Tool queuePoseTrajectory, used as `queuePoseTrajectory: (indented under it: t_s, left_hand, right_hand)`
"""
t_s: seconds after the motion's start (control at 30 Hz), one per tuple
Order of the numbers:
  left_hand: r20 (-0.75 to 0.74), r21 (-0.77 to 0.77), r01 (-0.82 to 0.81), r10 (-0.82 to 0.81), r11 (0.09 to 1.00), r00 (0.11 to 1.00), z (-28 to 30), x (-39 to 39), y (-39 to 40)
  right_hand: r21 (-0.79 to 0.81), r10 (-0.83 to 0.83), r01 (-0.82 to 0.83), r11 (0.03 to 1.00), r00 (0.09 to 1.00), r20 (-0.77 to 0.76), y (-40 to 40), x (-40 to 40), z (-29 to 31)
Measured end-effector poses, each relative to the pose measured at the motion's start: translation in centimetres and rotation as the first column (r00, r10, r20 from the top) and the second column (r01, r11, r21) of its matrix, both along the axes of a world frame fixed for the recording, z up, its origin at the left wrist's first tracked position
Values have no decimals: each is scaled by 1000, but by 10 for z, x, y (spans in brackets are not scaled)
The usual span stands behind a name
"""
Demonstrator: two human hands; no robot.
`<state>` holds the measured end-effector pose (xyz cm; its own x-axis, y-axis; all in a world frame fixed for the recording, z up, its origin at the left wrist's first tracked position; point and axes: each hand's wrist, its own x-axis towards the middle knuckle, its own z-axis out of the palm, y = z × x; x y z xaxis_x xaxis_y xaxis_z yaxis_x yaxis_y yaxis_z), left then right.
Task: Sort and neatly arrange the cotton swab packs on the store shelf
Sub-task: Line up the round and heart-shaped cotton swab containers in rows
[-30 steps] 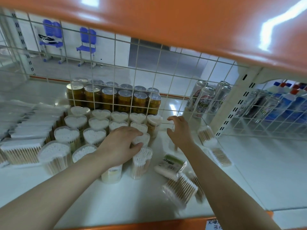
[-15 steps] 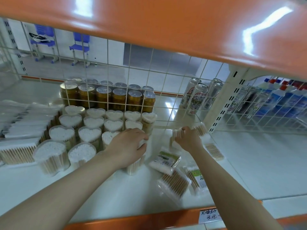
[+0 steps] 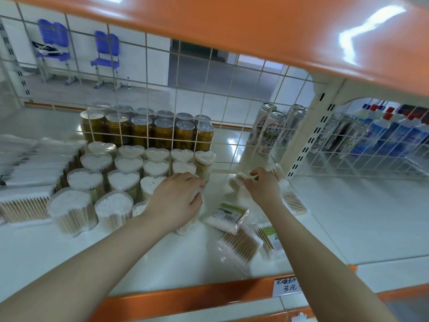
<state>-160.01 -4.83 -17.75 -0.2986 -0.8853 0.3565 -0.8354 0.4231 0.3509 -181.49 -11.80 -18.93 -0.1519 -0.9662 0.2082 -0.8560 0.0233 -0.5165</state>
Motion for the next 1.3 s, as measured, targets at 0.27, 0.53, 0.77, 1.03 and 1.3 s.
queuePoseTrajectory:
  t_s: [0.27,0.53,0.77,1.03,1.3]
  left_hand:
    - [58,-90,-66,71,994,996,2,4,8]
    - [44,-54,-153,155,987,987,11,6,13]
    - [186,-155,-108,137,982,973,9,5,8]
    - [247,-297,-68,146,952,958,12,10,10]
    - [154,-263,-48,91,964,984,12,17,7]
  right_hand:
    - [-124,65,-48,991,988,137,15,13,20]
    - [-130,193,-168,977,959,210,31,32,48]
    - [-128,324,-298,946,897,301,49,46,58]
    - [-75,321,-316,946,872,370,53,54,61]
    - [-66,347,-350,935,855,384,52,52,67]
